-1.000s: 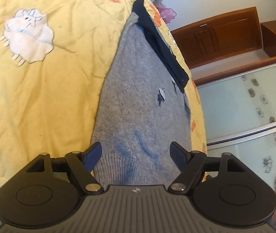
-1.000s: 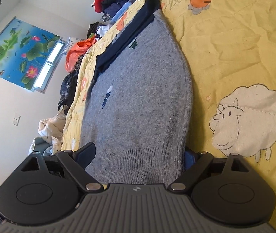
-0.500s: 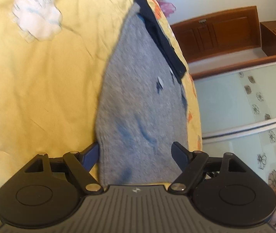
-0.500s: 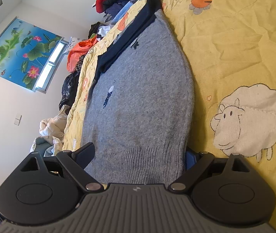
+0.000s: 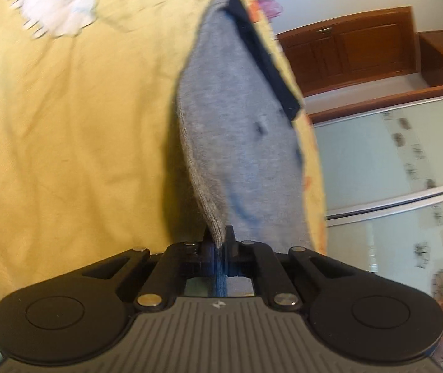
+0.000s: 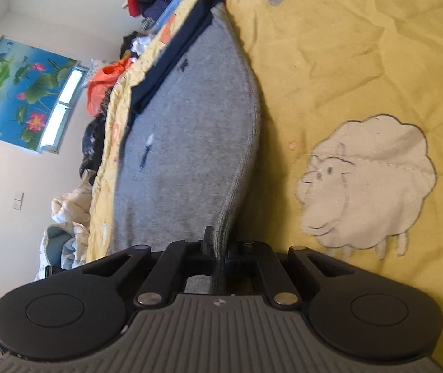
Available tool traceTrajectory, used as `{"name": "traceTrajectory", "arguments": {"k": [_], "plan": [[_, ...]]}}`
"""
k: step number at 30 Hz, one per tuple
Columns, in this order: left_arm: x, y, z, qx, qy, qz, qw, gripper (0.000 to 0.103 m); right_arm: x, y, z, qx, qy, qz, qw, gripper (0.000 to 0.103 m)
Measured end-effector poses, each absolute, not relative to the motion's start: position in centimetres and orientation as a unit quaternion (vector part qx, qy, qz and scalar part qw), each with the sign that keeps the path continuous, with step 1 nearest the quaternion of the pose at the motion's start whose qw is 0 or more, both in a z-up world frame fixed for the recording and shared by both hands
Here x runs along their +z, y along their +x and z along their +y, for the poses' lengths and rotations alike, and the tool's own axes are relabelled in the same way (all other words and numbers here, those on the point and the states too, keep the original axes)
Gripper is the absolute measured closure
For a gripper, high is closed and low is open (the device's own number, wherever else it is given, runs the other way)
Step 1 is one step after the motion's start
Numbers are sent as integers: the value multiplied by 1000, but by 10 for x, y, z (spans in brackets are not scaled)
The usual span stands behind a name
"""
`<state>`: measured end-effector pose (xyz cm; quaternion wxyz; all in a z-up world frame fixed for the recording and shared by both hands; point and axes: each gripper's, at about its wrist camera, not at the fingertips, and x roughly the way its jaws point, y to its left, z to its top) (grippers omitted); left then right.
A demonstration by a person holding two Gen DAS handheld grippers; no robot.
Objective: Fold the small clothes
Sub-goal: 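Lift the hem with both tools and fold it toward the collar, then open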
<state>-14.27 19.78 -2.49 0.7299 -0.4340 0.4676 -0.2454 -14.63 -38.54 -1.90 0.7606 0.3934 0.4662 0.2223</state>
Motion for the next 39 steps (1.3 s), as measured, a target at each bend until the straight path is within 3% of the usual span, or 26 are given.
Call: {"name": "traceTrajectory", "arguments": {"k": [18, 27, 39], "plan": [[58, -88, 185, -309, -403, 380, 773, 98, 24, -118, -390, 303, 469, 346, 754, 88], [92, 23, 184, -294, -381, 339, 808, 98, 56, -1, -396, 325, 511, 268, 749, 88], [78, 217, 185, -201, -355, 337, 849, 98, 17, 206, -405, 280, 574, 264, 723, 88]]}}
